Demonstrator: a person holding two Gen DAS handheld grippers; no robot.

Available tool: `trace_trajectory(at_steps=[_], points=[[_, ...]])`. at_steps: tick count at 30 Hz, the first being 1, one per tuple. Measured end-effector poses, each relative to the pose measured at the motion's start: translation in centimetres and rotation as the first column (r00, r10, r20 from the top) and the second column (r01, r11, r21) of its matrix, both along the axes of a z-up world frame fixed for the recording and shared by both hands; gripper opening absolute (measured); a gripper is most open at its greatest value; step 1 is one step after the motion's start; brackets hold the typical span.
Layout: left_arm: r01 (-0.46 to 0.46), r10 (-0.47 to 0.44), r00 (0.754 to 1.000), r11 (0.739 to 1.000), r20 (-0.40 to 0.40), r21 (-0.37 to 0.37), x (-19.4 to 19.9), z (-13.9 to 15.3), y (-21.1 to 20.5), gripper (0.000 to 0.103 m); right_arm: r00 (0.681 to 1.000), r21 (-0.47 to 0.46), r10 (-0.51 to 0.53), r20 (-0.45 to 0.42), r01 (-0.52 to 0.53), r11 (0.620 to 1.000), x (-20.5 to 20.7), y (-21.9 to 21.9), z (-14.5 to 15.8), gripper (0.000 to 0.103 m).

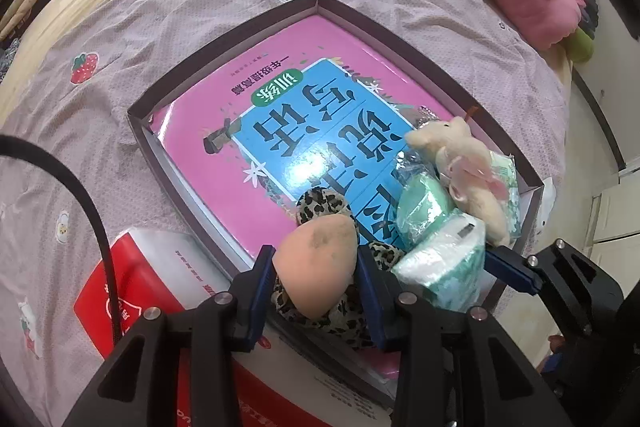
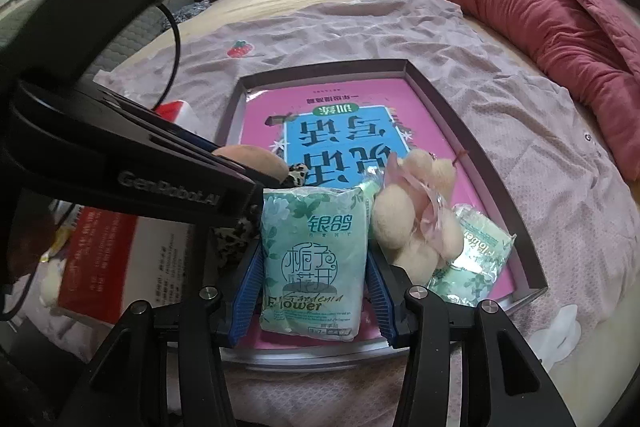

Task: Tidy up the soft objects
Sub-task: 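Lower the sponge and wipe pack onto the tray and open both grippers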

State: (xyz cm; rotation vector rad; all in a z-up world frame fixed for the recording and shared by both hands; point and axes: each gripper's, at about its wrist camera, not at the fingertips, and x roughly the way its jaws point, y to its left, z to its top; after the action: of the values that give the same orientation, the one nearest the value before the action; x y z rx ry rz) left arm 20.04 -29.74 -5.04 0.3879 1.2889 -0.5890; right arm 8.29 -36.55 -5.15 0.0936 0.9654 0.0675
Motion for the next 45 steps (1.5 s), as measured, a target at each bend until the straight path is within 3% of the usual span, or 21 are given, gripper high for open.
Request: trace_trajectory(at_steps=[15,34,45], points=[[-0.017,0.017,1.0,1.0,0.013,-0.013,-0.3,0.2,-0.1,0.04,1.0,-0.008,0.0,0.011,0.0,1.0,-0.7,0.4,-0.7,0.052],[-0.02,0.021,1.0,1.0,0.021,-0.02,-0.9,0.2,-0.2,0.041,0.997,0.017,-0.052,0.056,0.051,0.999,-3.1,-0.9,0.8,0.072],[0.005,-0.005,1.0,1.0,0.029,-0.002,-1.6,0.3,-0.7,0.049,0.993,0.002,-0.089,0.078,0.089,0.996,-4.1,-1.9,2.3,0.073]])
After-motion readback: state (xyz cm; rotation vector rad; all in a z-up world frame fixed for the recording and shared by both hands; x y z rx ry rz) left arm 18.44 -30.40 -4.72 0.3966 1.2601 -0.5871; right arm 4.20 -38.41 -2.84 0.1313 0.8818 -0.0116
